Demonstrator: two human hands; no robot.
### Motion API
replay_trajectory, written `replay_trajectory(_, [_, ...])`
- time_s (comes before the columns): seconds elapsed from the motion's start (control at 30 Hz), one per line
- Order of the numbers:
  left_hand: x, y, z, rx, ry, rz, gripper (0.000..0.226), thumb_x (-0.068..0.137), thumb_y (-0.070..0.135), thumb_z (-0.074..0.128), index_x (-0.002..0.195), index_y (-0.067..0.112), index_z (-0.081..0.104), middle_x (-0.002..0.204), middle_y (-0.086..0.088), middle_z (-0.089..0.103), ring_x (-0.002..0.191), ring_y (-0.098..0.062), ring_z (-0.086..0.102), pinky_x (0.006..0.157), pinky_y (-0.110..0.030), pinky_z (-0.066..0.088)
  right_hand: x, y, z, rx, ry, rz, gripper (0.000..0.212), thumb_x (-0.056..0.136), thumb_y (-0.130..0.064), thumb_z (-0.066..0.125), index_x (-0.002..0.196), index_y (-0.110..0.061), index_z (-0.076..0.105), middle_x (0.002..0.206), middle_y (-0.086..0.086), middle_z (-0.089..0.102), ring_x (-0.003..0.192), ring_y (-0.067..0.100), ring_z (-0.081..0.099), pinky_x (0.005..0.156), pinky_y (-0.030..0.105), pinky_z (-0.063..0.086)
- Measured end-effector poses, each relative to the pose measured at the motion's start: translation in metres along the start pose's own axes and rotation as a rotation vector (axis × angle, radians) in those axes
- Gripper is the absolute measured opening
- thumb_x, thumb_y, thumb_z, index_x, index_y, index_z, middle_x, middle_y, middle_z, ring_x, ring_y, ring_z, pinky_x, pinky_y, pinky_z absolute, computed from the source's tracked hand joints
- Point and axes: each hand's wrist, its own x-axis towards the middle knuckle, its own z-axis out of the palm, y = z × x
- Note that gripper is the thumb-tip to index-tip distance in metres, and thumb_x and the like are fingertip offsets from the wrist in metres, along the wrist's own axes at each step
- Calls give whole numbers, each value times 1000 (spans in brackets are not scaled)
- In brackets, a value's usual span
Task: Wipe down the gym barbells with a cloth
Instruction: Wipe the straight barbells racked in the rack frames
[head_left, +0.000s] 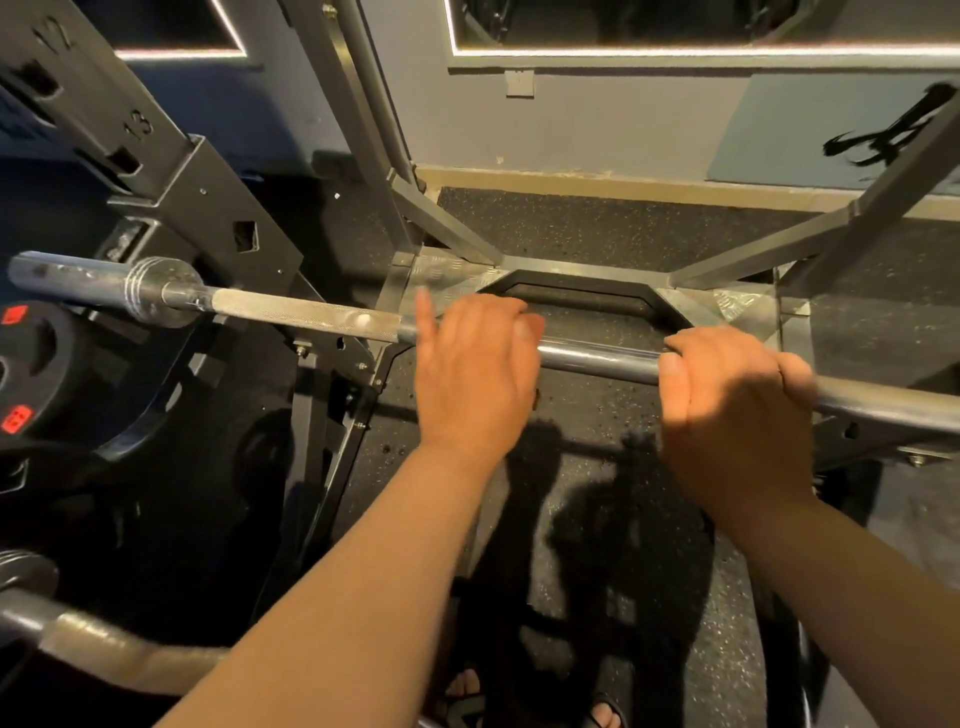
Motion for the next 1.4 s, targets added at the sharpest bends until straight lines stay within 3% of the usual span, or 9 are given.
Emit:
replay_trajectory(0.17, [-8,35,15,-83,105,-317,36,106,27,31,118,15,63,129,-1,60,148,-25,32,127,-49,-3,-2,-1,3,-60,-82,12,41,107,-29,23,112,-23,64,124,-1,64,122,17,53,98,44,37])
replay_trajectory(0.33, [-30,46,25,-62,-77,80,41,106,30,31,141,20,51,151,1,47,154,-24,19,126,-42,-10,4,-11,9,-79,-54,-67,53,111,-32,19,128,-12,65,138,9,62,136,23,50,105,47,38])
replay_trajectory(0.63, [-12,16,12,-140,75,-285,38,103,27,28,118,14,60,136,-3,57,152,-27,25,127,-43,-6,13,-61,20,-27,92,-122,39,109,-29,35,118,-9,67,125,11,68,115,31,65,93,53,47])
replay_trajectory(0.83, [-33,-15,-1,-40,-57,45,44,106,28,31,147,21,47,159,1,40,156,-21,16,126,-40,-10,15,-58,15,50,73,-122,37,108,-31,33,107,-15,67,108,4,70,102,27,65,86,47,44])
replay_trajectory(1.07, [22,-33,-19,28,-101,-113,38,102,31,31,85,21,64,82,7,62,91,-15,61,126,-46,10,25,-74,14,-190,57,-209,41,103,-9,17,90,-9,56,79,6,45,69,27,41,61,38,27])
replay_trajectory(1.13, [15,-30,-15,-11,-107,-104,33,104,30,34,97,21,65,97,5,65,111,-19,59,127,-47,7,29,-83,16,-200,65,-246,43,107,-11,19,92,-7,60,81,12,57,73,32,56,58,39,39])
replay_trajectory(1.23, [-22,-36,-12,-47,-146,-82,44,106,32,30,148,20,39,161,-3,33,156,-23,8,127,-41,-9,27,-93,14,-209,-13,-243,47,112,-19,26,98,-6,68,94,18,72,95,36,71,67,43,48])
replay_trajectory(1.3, [-43,-41,-11,-53,-138,-22,56,108,33,29,160,14,17,171,-4,5,157,-23,-10,127,-42,-9,27,-95,15,-223,-58,-241,48,113,-19,25,96,-8,68,92,17,73,95,35,71,68,43,48])
replay_trajectory(1.4, [-44,-39,-10,-77,-118,-14,57,109,34,32,159,7,22,170,-10,8,157,-27,-7,128,-45,-4,28,-95,14,-235,-19,-266,46,111,-16,25,89,-8,65,82,14,68,83,34,69,61,39,46])
